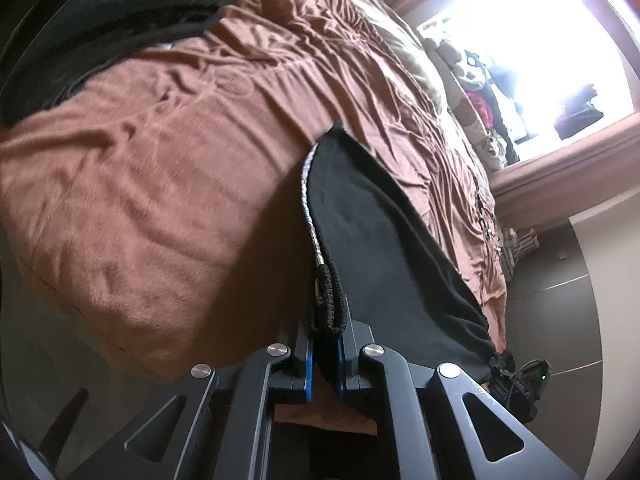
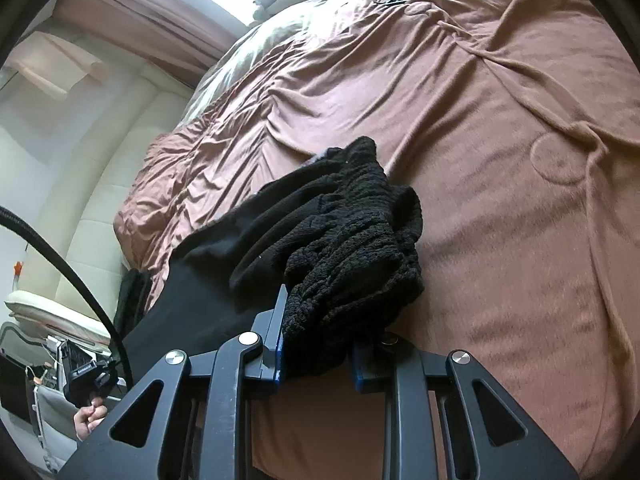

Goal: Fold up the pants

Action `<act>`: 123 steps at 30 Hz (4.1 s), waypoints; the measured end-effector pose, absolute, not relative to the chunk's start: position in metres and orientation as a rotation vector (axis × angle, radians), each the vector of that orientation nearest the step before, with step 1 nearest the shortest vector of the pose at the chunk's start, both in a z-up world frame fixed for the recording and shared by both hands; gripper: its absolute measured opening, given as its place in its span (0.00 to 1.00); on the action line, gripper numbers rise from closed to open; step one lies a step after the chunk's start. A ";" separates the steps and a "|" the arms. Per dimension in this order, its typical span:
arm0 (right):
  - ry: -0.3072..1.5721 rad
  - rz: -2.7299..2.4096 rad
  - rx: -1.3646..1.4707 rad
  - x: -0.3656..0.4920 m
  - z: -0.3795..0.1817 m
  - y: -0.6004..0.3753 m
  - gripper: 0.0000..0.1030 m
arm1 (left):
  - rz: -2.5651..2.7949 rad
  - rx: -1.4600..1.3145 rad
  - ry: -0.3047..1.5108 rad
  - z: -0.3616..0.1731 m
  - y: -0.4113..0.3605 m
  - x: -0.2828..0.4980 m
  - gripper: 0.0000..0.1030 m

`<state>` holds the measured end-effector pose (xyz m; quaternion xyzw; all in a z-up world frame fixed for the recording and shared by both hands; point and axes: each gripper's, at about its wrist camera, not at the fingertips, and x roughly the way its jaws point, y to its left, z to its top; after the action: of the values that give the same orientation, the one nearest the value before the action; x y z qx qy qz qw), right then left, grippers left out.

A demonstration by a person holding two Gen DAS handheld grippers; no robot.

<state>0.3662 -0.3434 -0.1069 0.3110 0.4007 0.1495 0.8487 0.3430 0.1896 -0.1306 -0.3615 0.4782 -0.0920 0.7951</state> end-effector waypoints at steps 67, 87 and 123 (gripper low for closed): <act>0.850 0.393 0.181 0.307 -0.051 -0.140 0.15 | -0.291 -0.952 0.883 -0.202 0.196 0.309 0.61; 0.975 0.432 0.178 0.343 -0.077 -0.110 0.10 | -0.173 -1.178 0.814 -0.228 0.193 0.291 0.08; 1.038 0.274 0.154 0.533 -0.089 -0.074 0.09 | -0.020 -1.180 0.850 -0.215 0.185 0.299 0.07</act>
<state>0.5326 -0.0736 -0.0887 0.0734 0.4938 0.1304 0.8566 0.2993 0.1852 -0.2154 -0.5395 0.3885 -0.0091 0.7470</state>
